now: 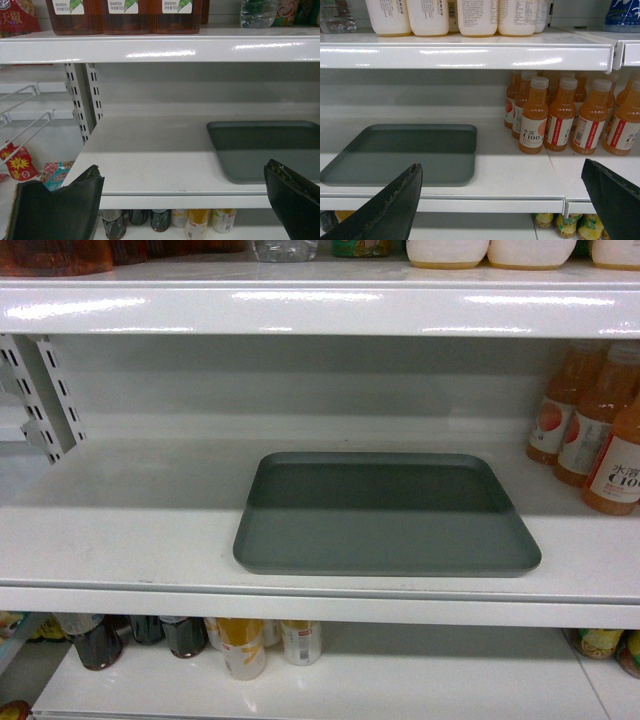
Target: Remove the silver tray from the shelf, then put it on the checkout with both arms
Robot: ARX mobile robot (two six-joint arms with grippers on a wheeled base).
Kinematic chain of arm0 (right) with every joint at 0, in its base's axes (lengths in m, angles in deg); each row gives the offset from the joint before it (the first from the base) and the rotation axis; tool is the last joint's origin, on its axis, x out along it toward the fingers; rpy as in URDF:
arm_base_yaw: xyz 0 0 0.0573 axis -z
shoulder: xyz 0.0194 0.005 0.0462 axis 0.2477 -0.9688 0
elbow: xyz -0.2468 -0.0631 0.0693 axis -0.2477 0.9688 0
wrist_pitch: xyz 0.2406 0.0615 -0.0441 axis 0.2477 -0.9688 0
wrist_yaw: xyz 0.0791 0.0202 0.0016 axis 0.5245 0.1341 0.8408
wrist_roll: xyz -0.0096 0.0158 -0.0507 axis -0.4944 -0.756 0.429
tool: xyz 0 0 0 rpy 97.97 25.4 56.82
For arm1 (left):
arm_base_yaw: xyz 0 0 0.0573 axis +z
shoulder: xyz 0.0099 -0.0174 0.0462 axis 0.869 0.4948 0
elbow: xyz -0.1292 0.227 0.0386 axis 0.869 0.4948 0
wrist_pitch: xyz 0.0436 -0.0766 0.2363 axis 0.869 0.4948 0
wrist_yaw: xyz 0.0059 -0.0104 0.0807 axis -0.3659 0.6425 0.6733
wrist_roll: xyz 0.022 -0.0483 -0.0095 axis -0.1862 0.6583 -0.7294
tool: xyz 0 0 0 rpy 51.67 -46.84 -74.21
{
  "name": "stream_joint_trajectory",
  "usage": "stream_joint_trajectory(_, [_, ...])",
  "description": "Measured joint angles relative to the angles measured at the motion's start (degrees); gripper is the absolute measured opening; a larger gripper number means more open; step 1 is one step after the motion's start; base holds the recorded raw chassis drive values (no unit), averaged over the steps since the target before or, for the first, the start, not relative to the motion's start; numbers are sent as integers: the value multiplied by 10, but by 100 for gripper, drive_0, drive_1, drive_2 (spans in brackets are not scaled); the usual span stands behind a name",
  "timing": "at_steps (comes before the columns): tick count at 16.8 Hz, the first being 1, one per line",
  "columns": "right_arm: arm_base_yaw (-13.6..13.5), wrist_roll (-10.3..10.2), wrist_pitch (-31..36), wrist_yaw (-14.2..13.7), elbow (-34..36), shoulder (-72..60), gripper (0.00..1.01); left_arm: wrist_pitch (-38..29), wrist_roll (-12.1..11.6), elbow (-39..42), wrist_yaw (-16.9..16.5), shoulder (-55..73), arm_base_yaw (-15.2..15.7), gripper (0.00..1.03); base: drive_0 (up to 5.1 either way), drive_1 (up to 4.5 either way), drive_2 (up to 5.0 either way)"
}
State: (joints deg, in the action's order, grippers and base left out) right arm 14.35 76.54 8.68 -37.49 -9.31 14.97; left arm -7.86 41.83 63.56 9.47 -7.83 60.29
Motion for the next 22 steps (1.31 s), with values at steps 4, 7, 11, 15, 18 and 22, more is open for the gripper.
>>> stream_joint_trajectory(4, [0,0,0,0,0,0,98,0,0,0,0,0,0,98,0,0,0])
stream_joint_trajectory(7, [0,0,0,0,0,0,98,0,0,0,0,0,0,98,0,0,0])
stream_joint_trajectory(11, [0,0,0,0,0,0,98,0,0,0,0,0,0,98,0,0,0])
stream_joint_trajectory(15, [0,0,0,0,0,0,98,0,0,0,0,0,0,98,0,0,0])
stream_joint_trajectory(18, [0,0,0,0,0,0,98,0,0,0,0,0,0,98,0,0,0])
stream_joint_trajectory(22, [0,0,0,0,0,0,98,0,0,0,0,0,0,98,0,0,0])
